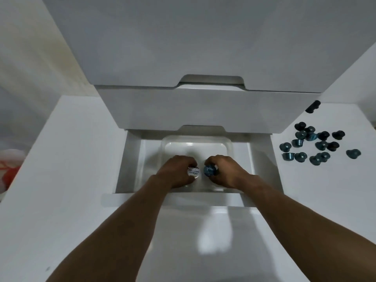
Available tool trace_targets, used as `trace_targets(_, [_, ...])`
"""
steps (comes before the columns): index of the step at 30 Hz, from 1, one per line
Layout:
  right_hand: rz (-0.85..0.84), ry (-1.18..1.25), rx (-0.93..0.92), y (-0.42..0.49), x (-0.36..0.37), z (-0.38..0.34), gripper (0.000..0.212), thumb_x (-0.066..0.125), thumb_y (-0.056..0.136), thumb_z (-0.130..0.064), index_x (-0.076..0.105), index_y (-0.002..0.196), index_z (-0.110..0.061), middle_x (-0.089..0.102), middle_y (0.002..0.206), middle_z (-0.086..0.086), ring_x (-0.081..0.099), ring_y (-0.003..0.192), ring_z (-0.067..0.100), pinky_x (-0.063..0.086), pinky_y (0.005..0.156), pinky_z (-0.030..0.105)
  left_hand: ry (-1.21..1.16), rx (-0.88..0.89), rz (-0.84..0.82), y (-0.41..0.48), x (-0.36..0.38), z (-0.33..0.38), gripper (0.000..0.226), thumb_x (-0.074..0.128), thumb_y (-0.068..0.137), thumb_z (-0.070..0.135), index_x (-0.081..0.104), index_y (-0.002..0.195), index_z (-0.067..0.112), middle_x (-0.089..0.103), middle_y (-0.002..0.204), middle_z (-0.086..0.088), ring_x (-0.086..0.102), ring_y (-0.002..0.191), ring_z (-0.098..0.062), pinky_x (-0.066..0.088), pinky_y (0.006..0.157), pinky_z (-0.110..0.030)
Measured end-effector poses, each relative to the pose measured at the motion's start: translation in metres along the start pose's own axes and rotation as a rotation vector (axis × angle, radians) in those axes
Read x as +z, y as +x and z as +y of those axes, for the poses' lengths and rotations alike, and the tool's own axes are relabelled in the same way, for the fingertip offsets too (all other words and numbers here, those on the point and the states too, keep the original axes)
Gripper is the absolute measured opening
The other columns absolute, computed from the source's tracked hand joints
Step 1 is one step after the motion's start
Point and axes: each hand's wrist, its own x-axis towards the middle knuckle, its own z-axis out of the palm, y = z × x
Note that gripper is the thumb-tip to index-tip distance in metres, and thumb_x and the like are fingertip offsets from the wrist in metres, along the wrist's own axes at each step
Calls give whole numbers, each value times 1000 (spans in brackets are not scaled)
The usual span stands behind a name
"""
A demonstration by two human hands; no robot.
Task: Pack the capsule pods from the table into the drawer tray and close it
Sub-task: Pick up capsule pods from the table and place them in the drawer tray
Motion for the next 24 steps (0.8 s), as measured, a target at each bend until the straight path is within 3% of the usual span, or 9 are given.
trace_targets(3, [-45, 1, 3, 6, 4, 3, 41, 67, 83, -20, 57, 123, -17, 59, 121, 7, 56, 109, 25, 45, 90, 29, 12, -19, -30, 6, 2, -3, 46, 72, 76, 32, 60, 119, 25, 64, 120, 2, 59, 108, -17, 49, 92, -30])
trace_targets(14, [-93, 50, -16, 15, 11, 13, 38, 65, 86, -25, 61, 123, -18, 61, 123, 7, 57, 111, 24, 46, 94, 30, -23, -34, -103, 14, 9, -5, 40, 77, 73, 28, 64, 110, 23, 68, 111, -1, 63, 100, -19, 51, 87, -31])
trace_targets(24, [-109, 102, 32, 17, 15, 16, 34, 67, 85, -28, 62, 117, -18, 65, 116, 5, 60, 100, 20, 42, 80, 21, -27, -54, -127, 15, 9, -7, 38, 72, 79, 27, 64, 116, 23, 66, 117, 0, 61, 106, -17, 48, 93, -30])
